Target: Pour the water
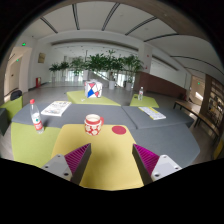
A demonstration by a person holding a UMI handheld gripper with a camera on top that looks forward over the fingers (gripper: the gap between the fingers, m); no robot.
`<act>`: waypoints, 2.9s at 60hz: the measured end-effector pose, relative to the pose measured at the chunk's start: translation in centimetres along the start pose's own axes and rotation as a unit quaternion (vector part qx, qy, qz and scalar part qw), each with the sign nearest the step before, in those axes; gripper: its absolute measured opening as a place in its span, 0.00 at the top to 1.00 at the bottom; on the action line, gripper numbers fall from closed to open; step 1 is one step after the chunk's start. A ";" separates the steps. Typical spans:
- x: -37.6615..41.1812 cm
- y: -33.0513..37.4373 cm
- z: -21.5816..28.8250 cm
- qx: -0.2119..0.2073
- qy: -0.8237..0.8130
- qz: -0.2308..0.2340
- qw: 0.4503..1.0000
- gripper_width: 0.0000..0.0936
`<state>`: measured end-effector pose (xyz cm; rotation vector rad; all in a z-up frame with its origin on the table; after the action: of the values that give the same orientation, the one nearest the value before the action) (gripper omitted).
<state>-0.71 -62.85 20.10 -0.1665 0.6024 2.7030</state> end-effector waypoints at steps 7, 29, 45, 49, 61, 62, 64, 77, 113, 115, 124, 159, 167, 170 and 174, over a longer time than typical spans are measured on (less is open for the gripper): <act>1.1 -1.2 -0.4 0.005 0.003 -0.001 1.000 0.08; 11.9 1.2 -2.6 0.009 0.024 0.073 0.997 0.09; 31.1 1.7 -1.0 -0.014 0.034 0.169 0.985 0.08; 35.5 0.4 -0.1 -0.025 0.037 0.182 0.982 0.08; 45.8 -6.2 2.7 -0.061 0.032 0.189 0.980 0.09; 46.4 -6.8 2.9 -0.064 0.031 0.188 0.980 0.09; 47.7 -8.1 3.2 -0.068 0.030 0.186 0.980 0.09; 52.8 -15.3 4.0 -0.065 0.006 0.157 0.985 0.14; 48.6 -10.0 13.7 -0.127 -0.122 0.271 0.946 0.62; 47.7 -8.5 15.6 -0.129 -0.155 0.293 0.935 0.62; 40.6 -5.0 21.8 -0.069 -0.366 0.414 0.831 0.62; 24.4 -14.4 18.6 0.139 -0.783 0.473 0.379 0.62; 24.4 -15.5 17.7 0.143 -0.790 0.467 0.370 0.62; 24.6 -15.7 17.9 0.147 -0.788 0.465 0.376 0.62; 24.4 -15.1 18.0 0.151 -0.783 0.466 0.384 0.62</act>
<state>-18.24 -34.45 25.77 3.0917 0.4009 1.6885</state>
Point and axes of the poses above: the point between the fingertips, and its own axes, seen from behind it with the camera up: x to the left, z up, y backward, against the way the camera looks, the point moved 1 cm from there along y, backward, against the way the camera looks, and after that the axes turned 8 degrees about -z, right-handed, at the moved point
